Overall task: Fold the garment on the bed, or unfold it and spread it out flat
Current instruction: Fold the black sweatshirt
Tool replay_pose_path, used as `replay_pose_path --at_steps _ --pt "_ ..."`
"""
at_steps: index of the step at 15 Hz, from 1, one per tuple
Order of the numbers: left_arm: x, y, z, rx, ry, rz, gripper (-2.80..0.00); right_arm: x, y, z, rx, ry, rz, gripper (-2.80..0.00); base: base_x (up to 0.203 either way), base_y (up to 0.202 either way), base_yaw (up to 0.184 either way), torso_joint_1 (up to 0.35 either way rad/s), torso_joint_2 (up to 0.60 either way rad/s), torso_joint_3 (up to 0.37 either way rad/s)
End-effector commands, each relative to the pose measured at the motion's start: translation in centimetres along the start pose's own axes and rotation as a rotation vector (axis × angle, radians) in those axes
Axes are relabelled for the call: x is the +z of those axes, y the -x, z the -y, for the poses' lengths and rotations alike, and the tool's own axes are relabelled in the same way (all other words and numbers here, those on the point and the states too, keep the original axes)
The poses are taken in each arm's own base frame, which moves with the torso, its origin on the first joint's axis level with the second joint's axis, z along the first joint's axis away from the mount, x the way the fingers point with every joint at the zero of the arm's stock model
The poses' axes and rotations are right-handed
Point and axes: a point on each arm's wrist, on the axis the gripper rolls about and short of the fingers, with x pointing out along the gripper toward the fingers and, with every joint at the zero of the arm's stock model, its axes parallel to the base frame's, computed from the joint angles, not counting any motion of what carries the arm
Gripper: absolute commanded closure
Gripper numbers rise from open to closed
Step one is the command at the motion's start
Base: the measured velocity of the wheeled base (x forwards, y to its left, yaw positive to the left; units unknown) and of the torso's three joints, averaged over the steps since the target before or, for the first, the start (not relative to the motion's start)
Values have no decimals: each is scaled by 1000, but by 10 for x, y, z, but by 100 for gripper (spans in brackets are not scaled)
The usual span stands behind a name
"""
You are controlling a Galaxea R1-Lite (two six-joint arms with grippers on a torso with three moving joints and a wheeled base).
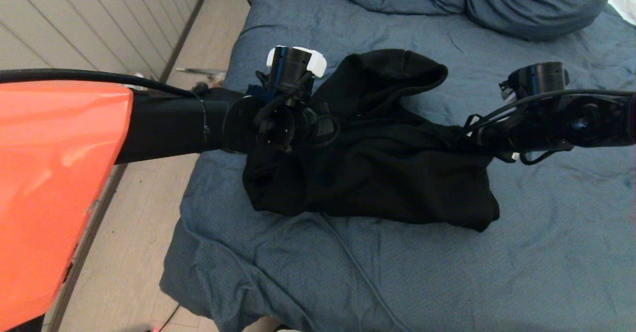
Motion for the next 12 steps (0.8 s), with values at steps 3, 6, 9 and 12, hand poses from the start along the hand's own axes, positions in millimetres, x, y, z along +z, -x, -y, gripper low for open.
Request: replay_pose_path --at_steps 3,6,9,12 --pt "28 25 -5 -11 32 62 -280 0 0 -1 5 -1 0 0 0 0 0 0 0 0" --pt "34 32 -26 48 64 34 -280 4 2 -6 13 6 16 -280 0 0 0 0 0 0" --pt "-4 31 -50 140 67 -111 -280 9 4 -7 13 97 24 -280 0 0 0 0 0 0" --pt "-29 42 -71 164 69 -148 -280 12 9 -4 12 105 33 -280 0 0 0 0 0 0"
